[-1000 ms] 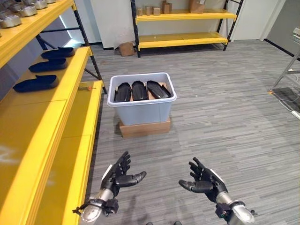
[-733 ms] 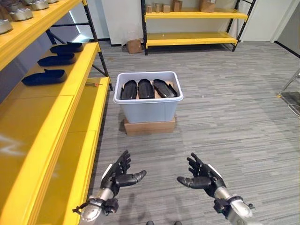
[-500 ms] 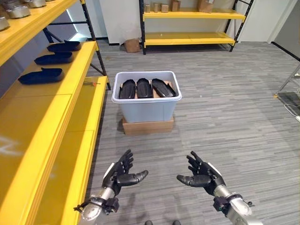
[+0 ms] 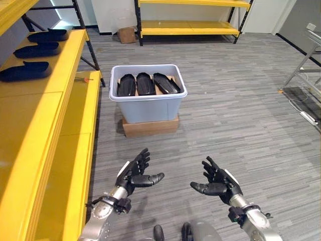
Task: Move parts from the plastic box to the shelf.
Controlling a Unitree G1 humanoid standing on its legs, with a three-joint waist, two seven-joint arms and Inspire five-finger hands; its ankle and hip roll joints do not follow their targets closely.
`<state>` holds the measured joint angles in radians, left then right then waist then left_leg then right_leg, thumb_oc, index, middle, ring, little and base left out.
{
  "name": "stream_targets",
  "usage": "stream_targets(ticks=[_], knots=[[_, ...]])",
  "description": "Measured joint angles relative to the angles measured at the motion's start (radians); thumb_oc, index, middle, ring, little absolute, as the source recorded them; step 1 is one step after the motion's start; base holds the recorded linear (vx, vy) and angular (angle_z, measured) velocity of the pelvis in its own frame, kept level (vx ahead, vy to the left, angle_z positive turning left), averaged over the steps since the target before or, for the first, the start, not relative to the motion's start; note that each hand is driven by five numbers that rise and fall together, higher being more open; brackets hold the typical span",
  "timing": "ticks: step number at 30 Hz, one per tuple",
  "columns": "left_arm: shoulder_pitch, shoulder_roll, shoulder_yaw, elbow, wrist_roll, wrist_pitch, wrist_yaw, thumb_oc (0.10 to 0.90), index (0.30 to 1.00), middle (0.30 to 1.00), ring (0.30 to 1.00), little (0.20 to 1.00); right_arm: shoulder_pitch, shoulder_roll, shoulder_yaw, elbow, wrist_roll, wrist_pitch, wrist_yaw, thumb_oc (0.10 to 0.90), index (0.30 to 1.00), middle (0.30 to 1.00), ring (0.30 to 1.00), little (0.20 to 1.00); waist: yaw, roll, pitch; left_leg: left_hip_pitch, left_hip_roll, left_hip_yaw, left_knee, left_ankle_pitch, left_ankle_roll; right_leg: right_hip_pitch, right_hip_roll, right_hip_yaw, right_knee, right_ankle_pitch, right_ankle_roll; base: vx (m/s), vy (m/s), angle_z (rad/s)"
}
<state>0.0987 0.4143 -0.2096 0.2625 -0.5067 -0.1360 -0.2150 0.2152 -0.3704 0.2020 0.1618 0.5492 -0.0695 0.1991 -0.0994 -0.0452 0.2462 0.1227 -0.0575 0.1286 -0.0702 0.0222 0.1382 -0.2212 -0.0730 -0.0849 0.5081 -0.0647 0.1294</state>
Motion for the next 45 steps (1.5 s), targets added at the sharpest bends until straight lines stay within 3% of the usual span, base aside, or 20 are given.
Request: stream_targets(ticks=[2, 4, 7, 12, 14, 15, 17, 19, 20, 24, 27, 30, 32, 34, 37, 40, 41, 42, 44, 45], knots=[[-0.004, 0.001, -0.001, 0.002, 0.0, 0.007, -0.01, 0.9, 1.0, 1.0, 1.0, 1.0, 0.018, 0.0, 0.0, -0.002, 0.0, 0.0, 0.009, 0.9, 1.0, 1.0, 1.0, 1.0, -0.014, 0.0, 0.001, -0.004, 0.002, -0.032, 0.001, 0.003, 0.005, 0.004, 0.024, 0.04, -0.117, -0.002, 0.006, 0.13, -0.079, 0.39], [-0.004, -0.003, -0.002, 0.007, 0.001, 0.008, -0.016, 0.9, 1.0, 1.0, 1.0, 1.0, 0.019, 0.003, 0.0, -0.002, 0.0, 0.0, 0.012, 0.9, 1.0, 1.0, 1.0, 1.0, -0.012, -0.006, 0.006, 0.003, -0.003, -0.039, 0.007, -0.013, 0.002, -0.014, 0.034, 0.023, -0.234, 0.017, -0.007, 0.3, -0.144, 0.19], [0.002, -0.003, -0.012, 0.012, 0.002, 0.013, -0.022, 0.9, 1.0, 1.0, 1.0, 1.0, 0.023, 0.003, -0.001, -0.007, 0.0, 0.0, 0.009, 0.9, 1.0, 1.0, 1.0, 1.0, -0.011, -0.011, 0.01, 0.027, -0.009, -0.058, 0.011, -0.038, -0.003, -0.028, 0.039, 0.006, -0.406, 0.082, 0.018, 0.24, -0.116, 0.13], [0.039, -0.007, -0.048, 0.012, 0.003, 0.02, -0.039, 0.9, 1.0, 1.0, 1.0, 1.0, 0.028, 0.003, -0.002, -0.006, -0.009, -0.01, -0.011, 0.9, 1.0, 1.0, 1.0, 1.0, -0.015, -0.02, 0.011, 0.12, -0.015, -0.097, 0.015, -0.116, -0.033, 0.006, 0.029, 0.004, -0.449, 0.13, -0.012, 0.24, -0.143, 0.28], [0.057, -0.006, -0.058, 0.014, 0.001, 0.021, -0.037, 0.9, 1.0, 1.0, 1.0, 1.0, 0.02, 0.002, -0.003, -0.005, -0.018, -0.022, -0.018, 0.9, 1.0, 1.0, 1.0, 1.0, -0.011, -0.024, -0.003, 0.155, -0.013, -0.104, 0.018, -0.144, -0.079, 0.039, 0.022, -0.01, -0.452, 0.201, -0.048, 0.3, -0.2, 0.2], [0.067, -0.007, -0.058, 0.013, 0.0, 0.02, -0.038, 0.9, 1.0, 1.0, 1.0, 1.0, 0.014, 0.001, -0.004, -0.004, -0.018, -0.022, -0.021, 0.9, 1.0, 1.0, 1.0, 1.0, -0.01, -0.008, -0.011, 0.161, 0.008, -0.103, 0.024, -0.161, -0.104, 0.046, 0.046, -0.011, -0.444, 0.251, -0.101, 0.19, -0.122, 0.08], [0.072, -0.009, -0.057, 0.007, -0.008, 0.021, -0.038, 0.9, 1.0, 1.0, 1.0, 1.0, -0.001, -0.001, -0.006, -0.001, -0.017, -0.021, -0.021, 0.9, 1.0, 1.0, 1.0, 1.0, -0.007, 0.008, -0.018, 0.159, 0.037, -0.072, 0.067, -0.174, -0.125, 0.07, 0.08, -0.014, -0.458, 0.253, -0.187, 0.23, -0.185, -0.06], [0.066, -0.011, -0.052, -0.003, -0.041, 0.021, -0.038, 0.9, 1.0, 1.0, 1.0, 1.0, -0.03, -0.003, -0.014, 0.0, -0.017, -0.022, -0.019, 0.9, 1.0, 1.0, 1.0, 1.0, -0.014, 0.005, -0.018, 0.145, 0.048, -0.048, 0.083, -0.19, -0.125, 0.112, 0.096, -0.008, -0.479, 0.23, -0.214, 0.29, -0.28, -0.08], [0.066, -0.011, -0.048, -0.041, -0.05, 0.021, -0.038, 0.9, 1.0, 1.0, 1.0, 1.0, -0.048, -0.008, -0.024, 0.001, -0.018, -0.023, -0.021, 0.9, 1.0, 1.0, 1.0, 1.0, -0.008, 0.016, -0.018, 0.146, 0.068, -0.044, 0.095, -0.18, -0.126, 0.148, 0.13, -0.003, -0.492, 0.211, -0.223, 0.24, -0.256, -0.22], [0.049, -0.042, -0.025, -0.09, -0.078, 0.019, -0.036, 0.9, 1.0, 1.0, 1.0, 1.0, -0.07, -0.023, -0.022, -0.022, -0.038, -0.045, -0.021, 0.9, 1.0, 1.0, 1.0, 1.0, -0.007, 0.012, -0.03, 0.153, 0.09, -0.041, 0.174, -0.188, -0.142, 0.19, 0.149, 0.001, -0.488, 0.167, -0.213, 0.19, -0.269, -0.12], [0.008, -0.084, -0.013, -0.072, -0.119, 0.021, 0.0, 0.9, 1.0, 1.0, 1.0, 1.0, -0.073, -0.033, -0.017, -0.02, -0.057, -0.044, -0.023, 0.9, 1.0, 1.0, 1.0, 1.0, -0.003, 0.009, -0.033, 0.076, 0.092, -0.069, 0.36, -0.19, -0.161, 0.184, 0.145, 0.007, -0.456, 0.117, -0.225, 0.16, -0.276, -0.06], [0.019, -0.096, 0.003, -0.044, -0.117, 0.028, 0.014, 0.9, 1.0, 1.0, 1.0, 1.0, -0.065, -0.033, -0.017, -0.019, -0.058, -0.038, -0.023, 0.9, 1.0, 1.0, 1.0, 1.0, -0.003, 0.01, -0.043, -0.072, 0.096, -0.083, 0.661, -0.157, -0.185, 0.183, 0.148, 0.017, -0.423, 0.082, -0.264, 0.12, -0.251, -0.09], [0.036, -0.105, 0.015, -0.021, -0.115, 0.029, 0.013, 0.9, 1.0, 1.0, 1.0, 1.0, -0.058, -0.035, -0.02, -0.019, -0.058, -0.037, -0.026, 0.9, 1.0, 1.0, 1.0, 1.0, -0.002, 0.002, -0.045, -0.198, 0.107, -0.073, 0.821, -0.153, -0.166, 0.182, 0.149, 0.02, -0.415, 0.067, -0.283, 0.12, -0.109, -0.08], [0.064, -0.103, 0.015, -0.014, -0.115, 0.032, 0.012, 0.9, 1.0, 1.0, 1.0, 1.0, -0.055, -0.035, -0.019, -0.019, -0.058, -0.036, -0.025, 0.9, 1.0, 1.0, 1.0, 1.0, 0.0, -0.006, -0.044, -0.244, 0.105, -0.04, 0.757, -0.183, -0.149, 0.198, 0.148, 0.027, -0.428, 0.077, -0.287, 0.12, 0.01, -0.09], [0.102, -0.099, 0.014, -0.013, -0.115, 0.032, 0.009, 0.9, 1.0, 1.0, 1.0, 1.0, -0.053, -0.032, -0.019, -0.019, -0.058, -0.036, -0.025, 0.9, 1.0, 1.0, 1.0, 1.0, -0.01, -0.006, -0.044, -0.242, 0.103, 0.008, 0.474, -0.185, -0.144, 0.249, 0.148, 0.027, -0.455, 0.071, -0.272, 0.14, 0.068, -0.03], [0.103, -0.093, 0.014, -0.012, -0.115, 0.026, 0.009, 0.9, 1.0, 1.0, 1.0, 1.0, -0.048, -0.035, -0.019, -0.019, -0.058, -0.036, -0.023, 0.9, 1.0, 1.0, 1.0, 1.0, -0.004, -0.005, -0.044, -0.242, 0.101, 0.008, 0.242, -0.116, -0.161, 0.294, 0.149, 0.047, -0.501, 0.064, -0.257, 0.18, 0.101, -0.05], [0.105, -0.092, 0.014, -0.002, -0.115, 0.021, 0.003, 0.9, 1.0, 1.0, 1.0, 1.0, -0.047, -0.038, -0.019, -0.017, -0.059, -0.036, -0.02, 0.9, 1.0, 1.0, 1.0, 1.0, 0.001, 0.003, -0.047, -0.241, 0.098, -0.034, 0.086, -0.051, -0.176, 0.321, 0.15, 0.063, -0.533, 0.071, -0.247, 0.18, 0.083, -0.24], [0.104, -0.092, 0.015, 0.003, -0.114, 0.02, 0.001, 0.9, 1.0, 1.0, 1.0, 1.0, -0.048, -0.041, -0.019, -0.017, -0.06, -0.036, -0.017, 0.9, 1.0, 1.0, 1.0, 1.0, 0.007, 0.009, -0.046, -0.237, 0.093, -0.058, 0.022, -0.02, -0.184, 0.331, 0.152, 0.066, -0.544, 0.076, -0.244, 0.19, 0.081, -0.35], [0.112, -0.087, 0.014, 0.005, -0.108, 0.019, -0.014, 0.9, 1.0, 1.0, 1.0, 1.0, -0.047, -0.061, -0.013, -0.016, -0.078, -0.036, -0.007, 0.9, 1.0, 1.0, 1.0, 1.0, 0.026, 0.031, -0.042, -0.27, 0.108, -0.142, -0.013, 0.03, -0.19, 0.352, 0.168, 0.112, -0.55, 0.075, -0.245, 0.2, 0.101, -0.68], [0.122, -0.084, 0.012, 0.009, -0.108, 0.018, -0.019, 0.9, 1.0, 1.0, 1.0, 1.0, -0.048, -0.091, -0.004, -0.006, -0.079, -0.036, 0.016, 0.9, 1.0, 1.0, 1.0, 1.0, 0.048, 0.047, -0.038, -0.286, 0.109, -0.217, -0.015, 0.045, -0.195, 0.38, 0.174, 0.153, -0.559, 0.073, -0.246, 0.2, 0.132, -0.95]])
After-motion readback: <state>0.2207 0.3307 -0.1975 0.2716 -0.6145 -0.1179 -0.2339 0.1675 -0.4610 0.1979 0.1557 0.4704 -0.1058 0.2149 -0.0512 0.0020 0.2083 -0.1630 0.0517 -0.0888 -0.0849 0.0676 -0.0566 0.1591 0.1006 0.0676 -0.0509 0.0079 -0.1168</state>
